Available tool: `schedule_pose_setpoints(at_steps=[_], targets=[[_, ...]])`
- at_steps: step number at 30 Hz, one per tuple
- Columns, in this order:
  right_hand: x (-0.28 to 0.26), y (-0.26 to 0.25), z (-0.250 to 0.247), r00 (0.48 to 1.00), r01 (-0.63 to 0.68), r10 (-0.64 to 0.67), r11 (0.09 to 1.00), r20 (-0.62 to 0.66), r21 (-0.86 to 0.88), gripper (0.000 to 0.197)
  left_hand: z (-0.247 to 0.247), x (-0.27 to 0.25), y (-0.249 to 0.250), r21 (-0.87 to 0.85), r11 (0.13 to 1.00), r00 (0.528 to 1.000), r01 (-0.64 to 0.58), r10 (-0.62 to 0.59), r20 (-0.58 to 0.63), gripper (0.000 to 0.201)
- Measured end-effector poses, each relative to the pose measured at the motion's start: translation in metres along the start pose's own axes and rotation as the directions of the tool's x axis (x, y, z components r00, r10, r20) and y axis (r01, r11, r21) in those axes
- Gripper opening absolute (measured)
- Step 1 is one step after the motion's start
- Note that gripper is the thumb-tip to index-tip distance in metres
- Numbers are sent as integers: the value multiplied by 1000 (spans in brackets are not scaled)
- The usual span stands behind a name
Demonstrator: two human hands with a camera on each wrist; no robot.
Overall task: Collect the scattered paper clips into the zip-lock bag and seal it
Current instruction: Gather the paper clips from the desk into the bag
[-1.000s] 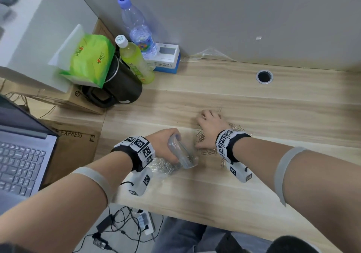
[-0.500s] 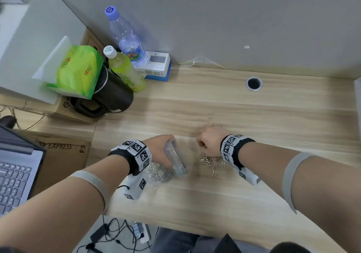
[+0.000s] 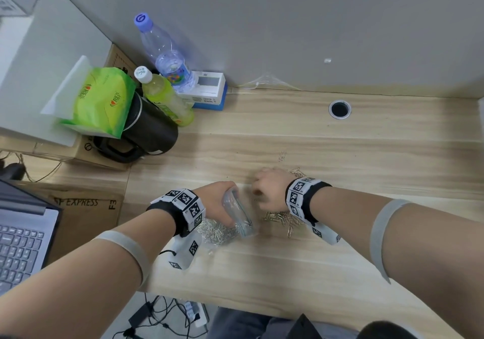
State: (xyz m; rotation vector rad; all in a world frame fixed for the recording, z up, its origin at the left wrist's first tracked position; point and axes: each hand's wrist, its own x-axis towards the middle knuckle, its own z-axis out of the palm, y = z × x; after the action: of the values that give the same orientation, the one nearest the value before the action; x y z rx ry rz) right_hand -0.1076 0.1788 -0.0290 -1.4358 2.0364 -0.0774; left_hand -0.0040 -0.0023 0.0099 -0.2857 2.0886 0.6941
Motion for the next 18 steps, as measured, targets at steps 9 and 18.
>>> schedule_pose_setpoints(at_steps=[9,18], targets=[[-8,2,-3,987,-46,47,999,152,-15,20,0,-1,1,11,1000,1000,9,-9,5,73],[-8,31,-17,936,-332,334,943,-110,39,41,2,-3,1,13,1000,1000,1,-1,-15,70]])
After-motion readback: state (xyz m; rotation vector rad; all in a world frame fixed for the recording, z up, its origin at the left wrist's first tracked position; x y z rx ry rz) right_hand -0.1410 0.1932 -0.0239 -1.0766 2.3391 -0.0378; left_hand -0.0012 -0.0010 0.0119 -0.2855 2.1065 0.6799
